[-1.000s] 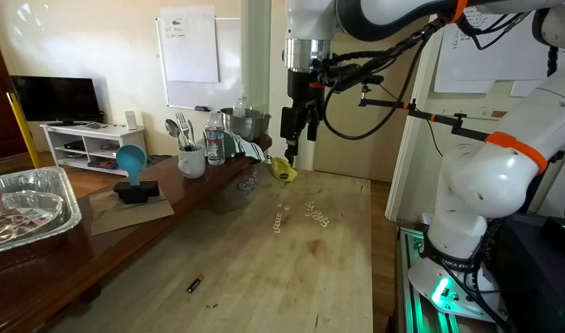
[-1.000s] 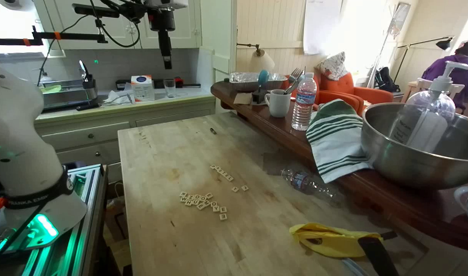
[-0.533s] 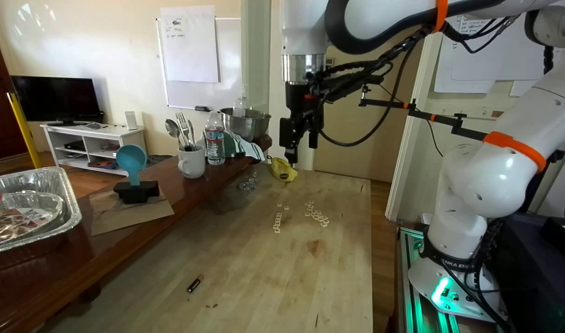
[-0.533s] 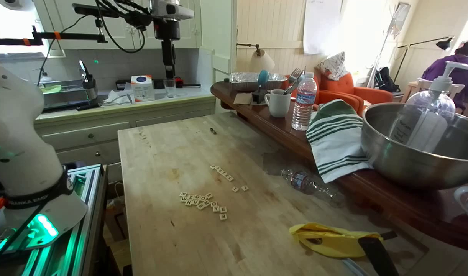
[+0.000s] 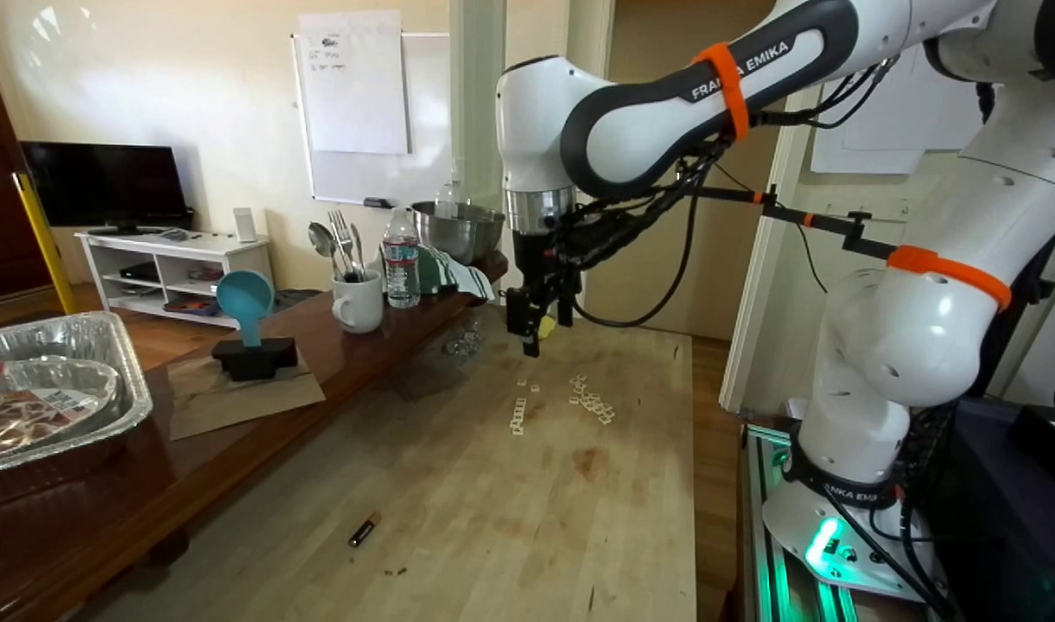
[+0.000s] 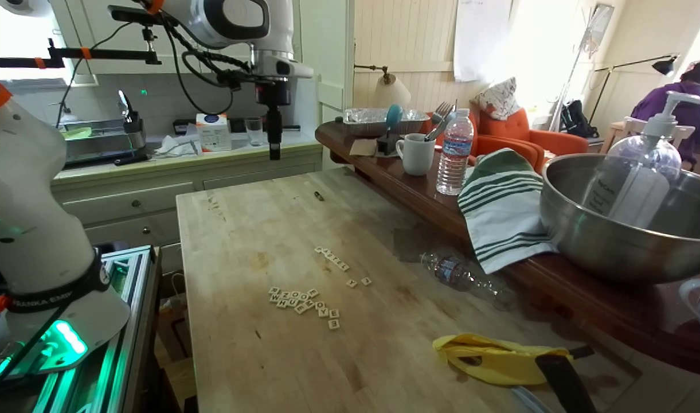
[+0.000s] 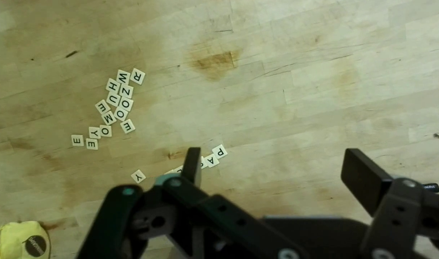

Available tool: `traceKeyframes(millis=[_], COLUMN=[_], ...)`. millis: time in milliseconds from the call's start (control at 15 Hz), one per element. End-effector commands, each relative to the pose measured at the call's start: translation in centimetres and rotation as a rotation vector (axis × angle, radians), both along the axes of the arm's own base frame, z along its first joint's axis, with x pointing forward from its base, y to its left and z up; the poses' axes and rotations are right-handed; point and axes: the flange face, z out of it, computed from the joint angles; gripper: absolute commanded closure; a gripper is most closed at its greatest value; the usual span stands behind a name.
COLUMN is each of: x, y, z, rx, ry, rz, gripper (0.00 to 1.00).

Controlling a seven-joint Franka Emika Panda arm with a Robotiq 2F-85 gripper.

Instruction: Replace the letter P with W and remove the letter L from the pile of letters on the left to spell the word WASTE

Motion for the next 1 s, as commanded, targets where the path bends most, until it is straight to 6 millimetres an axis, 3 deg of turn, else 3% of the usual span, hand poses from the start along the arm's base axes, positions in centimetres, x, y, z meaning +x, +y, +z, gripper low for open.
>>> traceKeyframes(millis=[0, 533, 600, 933], x=[0.5, 2.0, 1.7, 2.0], y=[-1.0, -4.5, -3.8, -4.6], z=[-3.1, -8.2, -7.1, -8.0], rx=[-0.007, 0.024, 0.004, 0.016], ry=[-0.002, -0.023, -0.017, -0.011], rz=[0.079, 0.245, 0.213, 0.233], gripper=[0.00, 0.00, 0.00, 0.00])
